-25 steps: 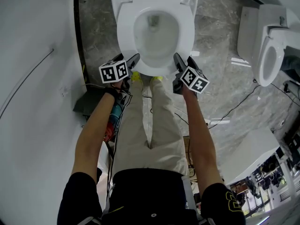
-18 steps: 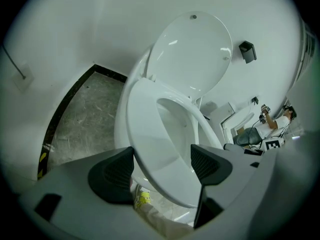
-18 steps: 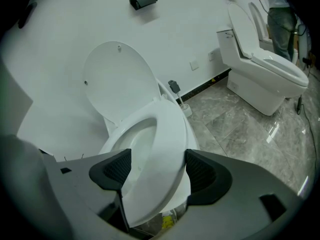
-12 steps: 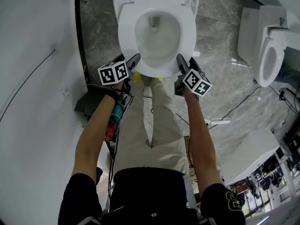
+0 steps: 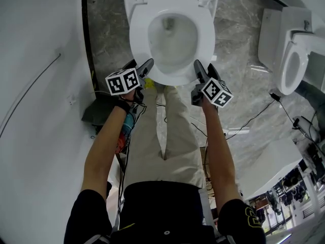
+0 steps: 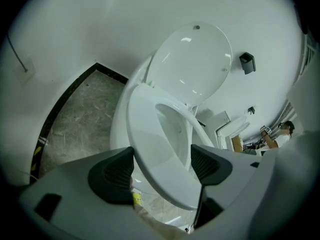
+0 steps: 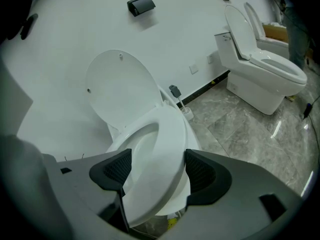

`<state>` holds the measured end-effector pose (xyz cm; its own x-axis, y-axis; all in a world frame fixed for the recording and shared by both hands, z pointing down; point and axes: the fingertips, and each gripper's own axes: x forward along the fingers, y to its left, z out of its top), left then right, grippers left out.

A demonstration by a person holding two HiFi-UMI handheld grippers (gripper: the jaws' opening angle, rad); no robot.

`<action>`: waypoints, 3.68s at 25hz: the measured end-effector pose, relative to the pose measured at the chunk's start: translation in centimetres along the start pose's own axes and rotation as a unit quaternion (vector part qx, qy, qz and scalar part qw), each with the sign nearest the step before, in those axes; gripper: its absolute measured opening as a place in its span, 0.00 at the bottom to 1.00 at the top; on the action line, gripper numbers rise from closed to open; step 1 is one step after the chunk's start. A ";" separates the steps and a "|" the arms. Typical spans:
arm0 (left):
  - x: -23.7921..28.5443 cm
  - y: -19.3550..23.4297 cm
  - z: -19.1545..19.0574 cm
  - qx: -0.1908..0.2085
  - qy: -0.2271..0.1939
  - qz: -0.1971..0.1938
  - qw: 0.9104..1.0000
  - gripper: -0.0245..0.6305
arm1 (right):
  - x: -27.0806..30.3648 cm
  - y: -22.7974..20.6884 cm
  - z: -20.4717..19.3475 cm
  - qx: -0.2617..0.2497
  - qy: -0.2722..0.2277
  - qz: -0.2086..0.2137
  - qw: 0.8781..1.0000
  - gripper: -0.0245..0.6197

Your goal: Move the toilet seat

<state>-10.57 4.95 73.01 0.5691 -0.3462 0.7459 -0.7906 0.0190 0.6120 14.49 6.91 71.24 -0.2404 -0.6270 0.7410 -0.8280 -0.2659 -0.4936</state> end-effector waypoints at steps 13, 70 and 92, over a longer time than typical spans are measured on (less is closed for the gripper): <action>-0.9 -0.8 0.9 -0.011 -0.007 -0.018 1.000 0.61 | -0.8 0.7 1.3 0.031 -0.025 0.016 0.999 0.57; -4.8 -5.0 6.4 0.003 -0.050 -0.045 0.998 0.61 | -4.0 5.7 7.5 0.010 -0.078 0.074 0.994 0.60; -6.5 -7.0 9.8 -0.033 -0.076 -0.098 0.992 0.61 | -5.0 7.0 11.0 0.048 -0.113 0.104 0.987 0.60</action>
<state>-10.90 -2.14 61.30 0.6661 -0.4867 0.5652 -0.6483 -0.0031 0.7614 15.42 0.10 59.06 -0.2728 -0.8194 0.5042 -0.7180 -0.1755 -0.6736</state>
